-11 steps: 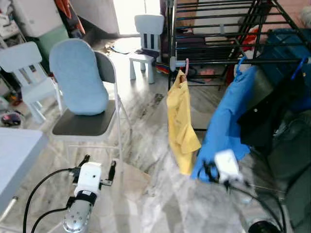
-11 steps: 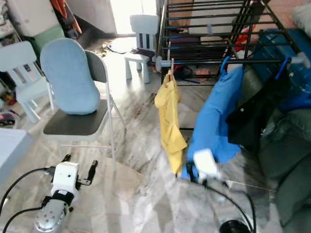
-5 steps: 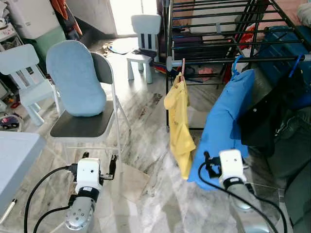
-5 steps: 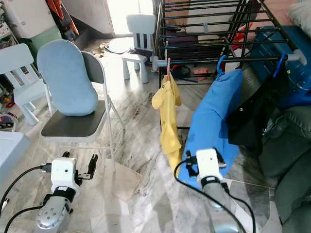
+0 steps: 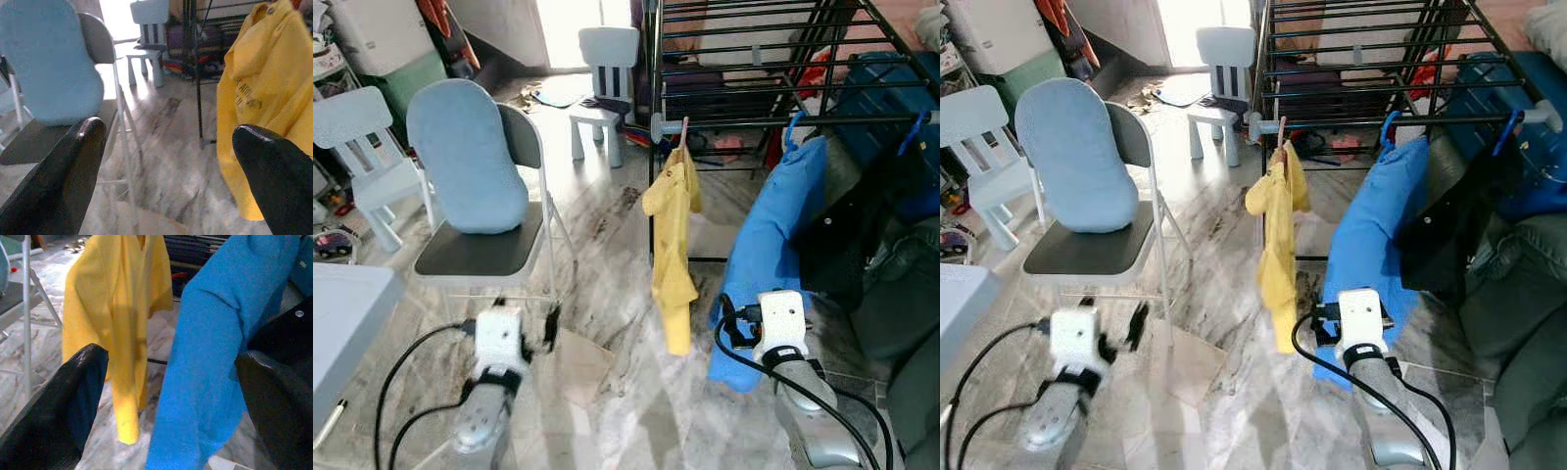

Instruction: Hang hanger

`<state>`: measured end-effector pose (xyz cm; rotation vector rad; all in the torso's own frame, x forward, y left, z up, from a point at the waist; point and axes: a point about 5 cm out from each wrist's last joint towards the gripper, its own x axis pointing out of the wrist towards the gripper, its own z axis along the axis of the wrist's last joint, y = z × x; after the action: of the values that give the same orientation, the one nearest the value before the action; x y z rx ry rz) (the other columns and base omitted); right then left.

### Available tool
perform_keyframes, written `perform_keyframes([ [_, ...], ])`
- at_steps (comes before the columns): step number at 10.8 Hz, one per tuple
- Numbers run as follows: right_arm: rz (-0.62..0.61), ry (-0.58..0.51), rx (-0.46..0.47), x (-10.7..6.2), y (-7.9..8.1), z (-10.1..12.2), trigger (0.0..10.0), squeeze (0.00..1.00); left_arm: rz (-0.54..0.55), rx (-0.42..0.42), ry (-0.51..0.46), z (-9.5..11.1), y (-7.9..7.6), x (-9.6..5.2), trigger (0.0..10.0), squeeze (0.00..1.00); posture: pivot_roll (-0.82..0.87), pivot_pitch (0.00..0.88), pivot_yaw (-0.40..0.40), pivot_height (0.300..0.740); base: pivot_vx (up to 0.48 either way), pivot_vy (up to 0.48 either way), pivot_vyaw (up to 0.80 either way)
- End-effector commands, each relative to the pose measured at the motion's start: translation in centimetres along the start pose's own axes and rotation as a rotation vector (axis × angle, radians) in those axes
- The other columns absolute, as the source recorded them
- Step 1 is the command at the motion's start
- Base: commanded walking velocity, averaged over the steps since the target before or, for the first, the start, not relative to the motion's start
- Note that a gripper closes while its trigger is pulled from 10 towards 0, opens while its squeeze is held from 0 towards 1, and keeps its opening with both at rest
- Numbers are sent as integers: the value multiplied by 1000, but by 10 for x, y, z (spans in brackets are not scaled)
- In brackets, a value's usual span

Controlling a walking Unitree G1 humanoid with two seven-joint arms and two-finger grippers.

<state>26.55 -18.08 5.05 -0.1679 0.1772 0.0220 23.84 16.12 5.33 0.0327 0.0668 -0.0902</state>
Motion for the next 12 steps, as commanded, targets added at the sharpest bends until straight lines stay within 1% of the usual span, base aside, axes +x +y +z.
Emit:
perform_keyframes([
  [1, -6, -7, 0, 0, 3, 3, 10000, 0, 9, -5, 21, -4, 3, 1, 10000, 0, -188, 0, 82, 740, 0, 0, 0],
  [2, -38, 5, -40, 2, 3, 3, 10000, 0, -1, -9, 30, -6, 4, 5, 10000, 0, -196, 0, 93, 740, 0, 0, 0],
  [3, -34, 8, 8, 2, 4, 1, 10000, 0, -15, -11, 39, -10, 3, 9, 10000, 0, -201, 0, 97, 740, 0, 0, 0],
  [4, -49, 24, 14, 1, 2, 0, 10000, 0, -21, -19, 40, -11, 2, 10, 10000, 0, -207, 0, 102, 740, 0, 0, 0],
  [5, -60, 24, -1, 1, 0, 1, 10000, 0, -27, -23, 38, -12, 2, 12, 10000, 0, -212, 0, 102, 740, 0, 0, 0],
  [7, -94, 28, -24, 1, -4, 3, 10000, 0, -42, -30, 37, -14, 2, 15, 10000, 0, -217, 0, 108, 740, 268, 0, 0],
  [8, -103, 21, 8, 0, -6, 3, 10000, 0, -47, -28, 36, -15, 2, 16, 10000, 0, -219, 0, 114, 740, 266, 0, 0],
  [9, -99, 1, 9, -1, -5, 5, 10000, 0, -50, -28, 35, -16, 2, 15, 10000, 0, -224, 0, 119, 740, 270, 0, 0],
  [10, -99, 21, 30, -2, -2, 4, 10000, 0, -62, -31, 33, -16, 1, 16, 10000, 0, -229, 0, 120, 740, 300, 0, 0],
  [11, -92, 12, 9, -2, -1, 5, 10000, 0, -70, -33, 23, -14, -1, 18, 10000, 0, -231, 0, 123, 740, 307, 0, 0],
  [12, -92, 10, 9, -1, -1, 6, 10000, 0, -74, -34, 15, -12, -3, 19, 10000, 0, -233, 0, 124, 740, 307, 244, 0],
])
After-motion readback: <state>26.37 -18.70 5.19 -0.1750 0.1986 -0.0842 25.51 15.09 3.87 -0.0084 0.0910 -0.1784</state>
